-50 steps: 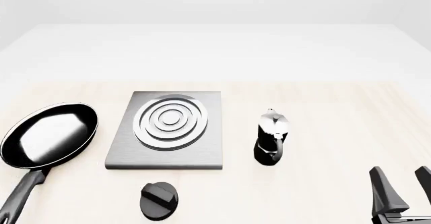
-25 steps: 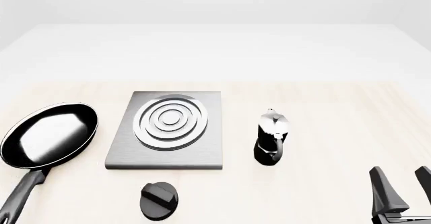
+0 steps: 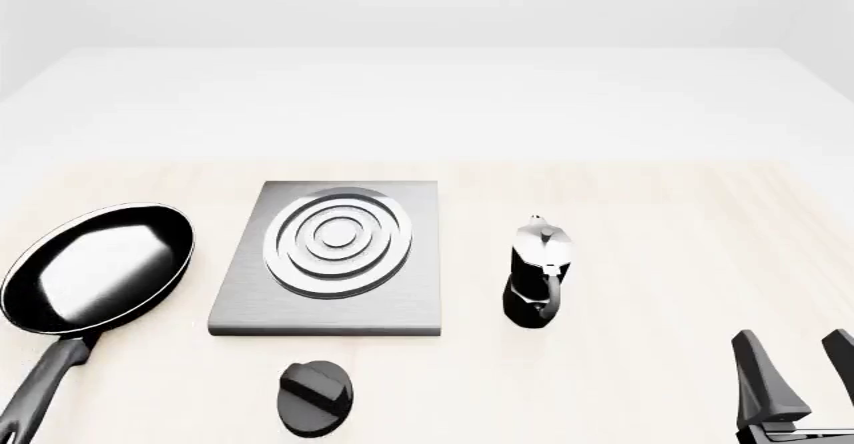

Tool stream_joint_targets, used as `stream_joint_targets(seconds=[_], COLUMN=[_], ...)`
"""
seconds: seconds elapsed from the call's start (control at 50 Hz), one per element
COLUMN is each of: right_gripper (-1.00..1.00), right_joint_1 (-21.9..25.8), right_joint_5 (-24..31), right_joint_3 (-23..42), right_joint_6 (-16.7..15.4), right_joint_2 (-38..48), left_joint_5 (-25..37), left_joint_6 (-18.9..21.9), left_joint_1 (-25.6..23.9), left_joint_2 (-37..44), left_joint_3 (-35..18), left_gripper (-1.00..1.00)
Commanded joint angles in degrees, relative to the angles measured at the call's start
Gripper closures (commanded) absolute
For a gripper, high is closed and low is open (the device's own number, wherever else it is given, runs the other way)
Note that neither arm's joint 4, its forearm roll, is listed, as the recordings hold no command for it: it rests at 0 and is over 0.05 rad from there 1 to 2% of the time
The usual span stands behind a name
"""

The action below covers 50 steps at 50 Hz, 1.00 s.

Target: Turn on the stove and put the frying pan on it.

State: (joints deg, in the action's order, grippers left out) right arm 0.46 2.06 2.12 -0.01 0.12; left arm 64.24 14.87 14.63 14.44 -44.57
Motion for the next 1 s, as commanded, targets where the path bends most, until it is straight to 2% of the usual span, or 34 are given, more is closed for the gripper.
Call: stream_joint_targets(seconds=[0.02,0.26,0.52,0.74,1.0], right_gripper=[-1.0,-1.0,-1.0,-1.0,-1.0], right_joint_1=[0.0,-0.02,0.0,-0.01,0.01], right_joint_5=[0.0,0.0,-0.01,0.0,0.01], right_joint_3=[0.0,0.0,0.0,0.0,0.0], right_joint_6=[-0.01,0.01,0.01,0.01,-0.02], right_joint_2=[0.0,0.0,0.0,0.0,0.0], left_joint_5=[-2.06,-6.06,-10.61,-10.63,-14.37], left_joint_6=[0.95,1.51,1.67,2.35,4.41], left_joint_1=[2.24,3.1,3.64,5.99,8.21], left_joint_2=[1.08,3.67,4.96,5.43,8.29], left_joint_3=[2.15,4.2,9.32,8.38,8.97], left_gripper=[-1.0,-1.0,-1.0,-1.0,-1.0])
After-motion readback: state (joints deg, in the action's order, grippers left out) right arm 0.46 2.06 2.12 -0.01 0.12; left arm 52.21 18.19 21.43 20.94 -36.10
